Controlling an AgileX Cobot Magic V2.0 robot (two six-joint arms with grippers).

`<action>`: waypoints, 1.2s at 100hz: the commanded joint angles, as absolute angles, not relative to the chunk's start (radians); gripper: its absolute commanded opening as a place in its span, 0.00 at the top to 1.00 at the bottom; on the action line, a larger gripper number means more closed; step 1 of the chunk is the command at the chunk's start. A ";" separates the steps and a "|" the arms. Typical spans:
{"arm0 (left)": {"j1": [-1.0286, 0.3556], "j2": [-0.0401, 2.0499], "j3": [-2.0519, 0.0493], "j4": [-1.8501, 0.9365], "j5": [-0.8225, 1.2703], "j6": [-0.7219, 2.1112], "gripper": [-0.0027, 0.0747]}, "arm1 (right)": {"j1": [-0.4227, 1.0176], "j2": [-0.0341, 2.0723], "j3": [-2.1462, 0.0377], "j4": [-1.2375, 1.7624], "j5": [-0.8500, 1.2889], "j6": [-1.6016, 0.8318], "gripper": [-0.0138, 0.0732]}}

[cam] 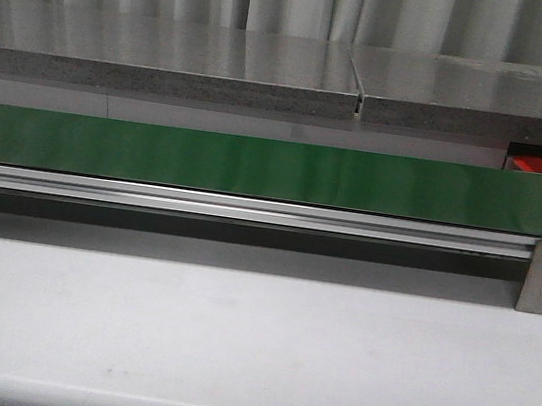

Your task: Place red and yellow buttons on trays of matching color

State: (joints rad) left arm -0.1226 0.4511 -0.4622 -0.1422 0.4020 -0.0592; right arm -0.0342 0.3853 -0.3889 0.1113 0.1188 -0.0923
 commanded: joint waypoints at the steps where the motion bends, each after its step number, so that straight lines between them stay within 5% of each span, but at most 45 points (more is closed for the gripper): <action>1: -0.125 0.455 -0.489 -0.151 0.324 -0.068 0.99 | -0.032 0.326 -0.372 0.109 0.034 -0.100 0.98; 56: -0.125 0.455 -0.489 -0.151 0.324 -0.068 0.99 | -0.032 0.018 0.003 -0.053 -0.109 0.094 0.98; 120: -0.125 0.457 -0.489 -0.151 0.324 -0.068 0.99 | -0.032 -0.030 0.004 -0.059 0.031 0.094 0.98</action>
